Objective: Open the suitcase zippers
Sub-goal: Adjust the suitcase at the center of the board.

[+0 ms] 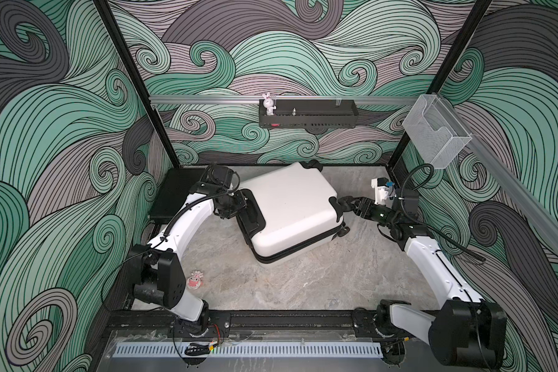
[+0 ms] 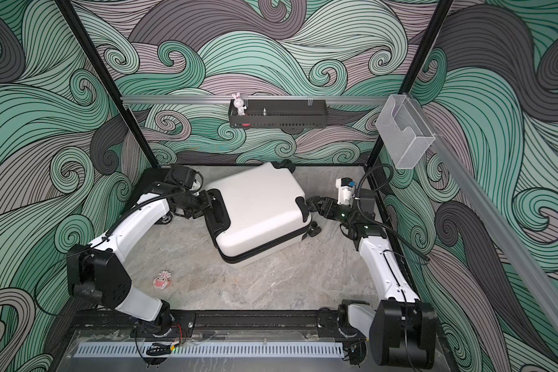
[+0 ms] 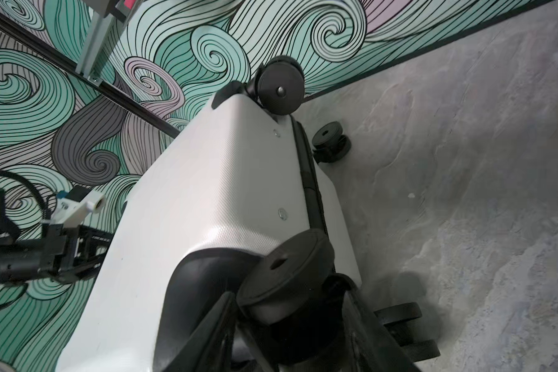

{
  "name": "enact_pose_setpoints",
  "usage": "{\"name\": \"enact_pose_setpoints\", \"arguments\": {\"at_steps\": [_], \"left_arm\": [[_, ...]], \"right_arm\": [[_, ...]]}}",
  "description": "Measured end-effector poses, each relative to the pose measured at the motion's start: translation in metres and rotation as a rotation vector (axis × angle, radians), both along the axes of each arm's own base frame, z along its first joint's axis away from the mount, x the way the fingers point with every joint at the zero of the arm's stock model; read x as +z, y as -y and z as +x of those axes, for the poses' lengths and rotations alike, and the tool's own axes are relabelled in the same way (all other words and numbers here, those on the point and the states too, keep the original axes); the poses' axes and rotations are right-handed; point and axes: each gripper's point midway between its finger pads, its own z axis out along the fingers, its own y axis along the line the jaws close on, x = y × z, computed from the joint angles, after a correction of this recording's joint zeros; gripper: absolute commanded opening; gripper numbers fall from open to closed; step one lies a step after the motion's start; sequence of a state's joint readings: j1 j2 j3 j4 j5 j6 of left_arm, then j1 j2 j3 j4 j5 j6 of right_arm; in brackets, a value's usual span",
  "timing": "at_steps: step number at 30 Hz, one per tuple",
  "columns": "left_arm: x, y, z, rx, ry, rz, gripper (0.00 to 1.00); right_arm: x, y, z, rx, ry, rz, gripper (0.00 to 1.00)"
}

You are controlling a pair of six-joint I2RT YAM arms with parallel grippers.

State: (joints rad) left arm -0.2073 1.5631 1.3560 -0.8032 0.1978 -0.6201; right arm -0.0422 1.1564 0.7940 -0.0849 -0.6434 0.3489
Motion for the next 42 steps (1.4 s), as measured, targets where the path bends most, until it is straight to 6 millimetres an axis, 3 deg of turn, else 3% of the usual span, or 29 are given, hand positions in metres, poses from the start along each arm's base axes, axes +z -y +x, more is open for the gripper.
{"name": "enact_pose_setpoints", "arguments": {"at_steps": [4, 7, 9, 11, 15, 19, 24, 29, 33, 37, 42], "left_arm": [[0.002, -0.012, 0.026, 0.006, 0.030, 0.041, 0.39], [0.003, -0.028, 0.050, 0.030, 0.052, 0.083, 0.38], [0.006, -0.037, 0.063, 0.035, 0.067, 0.098, 0.39], [0.007, -0.043, 0.069, 0.041, 0.078, 0.114, 0.41], [0.007, -0.050, 0.065, 0.046, 0.075, 0.147, 0.44], [0.010, -0.054, 0.055, 0.037, 0.083, 0.169, 0.46], [0.023, -0.057, 0.037, 0.022, 0.140, 0.182, 0.47], [0.037, -0.062, 0.027, 0.026, 0.207, 0.200, 0.47], [0.040, -0.067, 0.024, 0.040, 0.230, 0.217, 0.47], [0.040, -0.069, 0.023, 0.048, 0.244, 0.217, 0.47], [0.038, -0.069, 0.022, 0.049, 0.251, 0.215, 0.47]], "right_arm": [[0.001, -0.032, -0.022, 0.120, -0.010, 0.016, 0.44], [-0.002, -0.057, -0.049, 0.196, -0.007, 0.011, 0.48], [-0.007, -0.066, -0.069, 0.225, -0.031, 0.007, 0.55], [-0.011, -0.061, -0.083, 0.204, -0.054, -0.023, 0.58], [-0.011, -0.039, -0.100, 0.112, -0.077, -0.113, 0.57], [-0.011, -0.034, -0.122, 0.114, -0.082, -0.144, 0.56], [-0.049, -0.043, -0.154, 0.165, -0.006, -0.133, 0.51], [-0.085, -0.054, -0.159, 0.198, 0.116, -0.153, 0.50], [-0.100, -0.068, -0.153, 0.233, 0.195, -0.202, 0.51], [-0.107, -0.080, -0.147, 0.269, 0.267, -0.269, 0.53], [-0.110, -0.082, -0.131, 0.234, 0.338, -0.317, 0.53]]}}
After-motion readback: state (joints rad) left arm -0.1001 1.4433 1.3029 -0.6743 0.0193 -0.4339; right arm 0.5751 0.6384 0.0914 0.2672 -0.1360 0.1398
